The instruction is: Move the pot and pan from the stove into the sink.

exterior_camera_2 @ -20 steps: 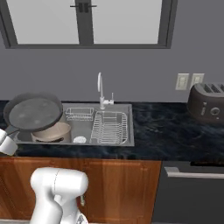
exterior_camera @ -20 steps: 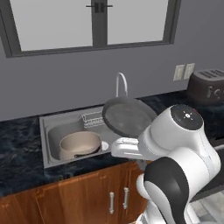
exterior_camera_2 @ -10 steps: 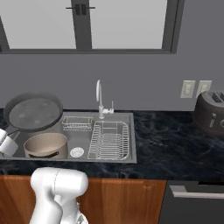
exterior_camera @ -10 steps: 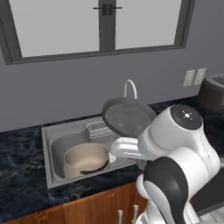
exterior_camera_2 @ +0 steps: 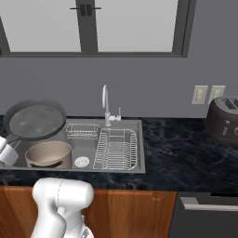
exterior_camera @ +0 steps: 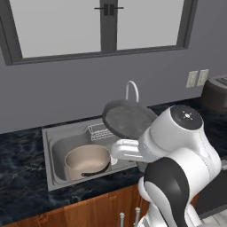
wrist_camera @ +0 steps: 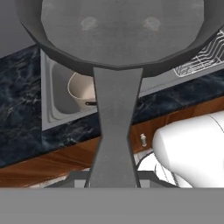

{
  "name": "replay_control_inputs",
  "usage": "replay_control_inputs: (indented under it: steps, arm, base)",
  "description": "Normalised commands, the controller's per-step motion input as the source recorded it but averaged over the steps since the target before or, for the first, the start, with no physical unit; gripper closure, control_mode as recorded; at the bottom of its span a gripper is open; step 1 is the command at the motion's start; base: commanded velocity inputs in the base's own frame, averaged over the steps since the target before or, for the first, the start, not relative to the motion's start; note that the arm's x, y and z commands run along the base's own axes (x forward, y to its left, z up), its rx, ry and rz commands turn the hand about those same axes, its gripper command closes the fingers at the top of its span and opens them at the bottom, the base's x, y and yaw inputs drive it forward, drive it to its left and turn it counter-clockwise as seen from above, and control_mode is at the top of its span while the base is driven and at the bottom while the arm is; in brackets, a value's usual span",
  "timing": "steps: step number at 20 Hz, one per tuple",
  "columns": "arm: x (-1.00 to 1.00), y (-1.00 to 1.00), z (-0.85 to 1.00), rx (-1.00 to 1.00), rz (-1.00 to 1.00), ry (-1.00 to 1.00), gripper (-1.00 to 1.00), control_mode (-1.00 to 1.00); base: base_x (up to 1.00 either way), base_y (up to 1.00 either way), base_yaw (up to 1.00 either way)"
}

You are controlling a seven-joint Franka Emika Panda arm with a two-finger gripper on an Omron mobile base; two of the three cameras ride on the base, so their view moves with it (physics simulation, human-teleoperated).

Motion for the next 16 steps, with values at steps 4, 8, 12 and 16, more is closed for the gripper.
replay_control_inputs:
  steps: [4,8,12,16]
  arm:
    - [0.01,0.01,0.0,0.03,0.0,0.02,1.0,-1.0]
    - [0.02,-0.1,-0.01,0.11,0.0,0.03,1.0,-1.0]
    - [0.17,-0.13,-0.02,0.06,-0.03,0.02,1.0,-1.0]
    - [0.15,-0.17,-0.01,0.12,-0.04,0.06,1.0,-1.0]
  base:
    - [0.0,0.0,0.0]
    - [0.0,0.0,0.0]
    - [0.0,0.0,0.0]
    - [0.0,0.0,0.0]
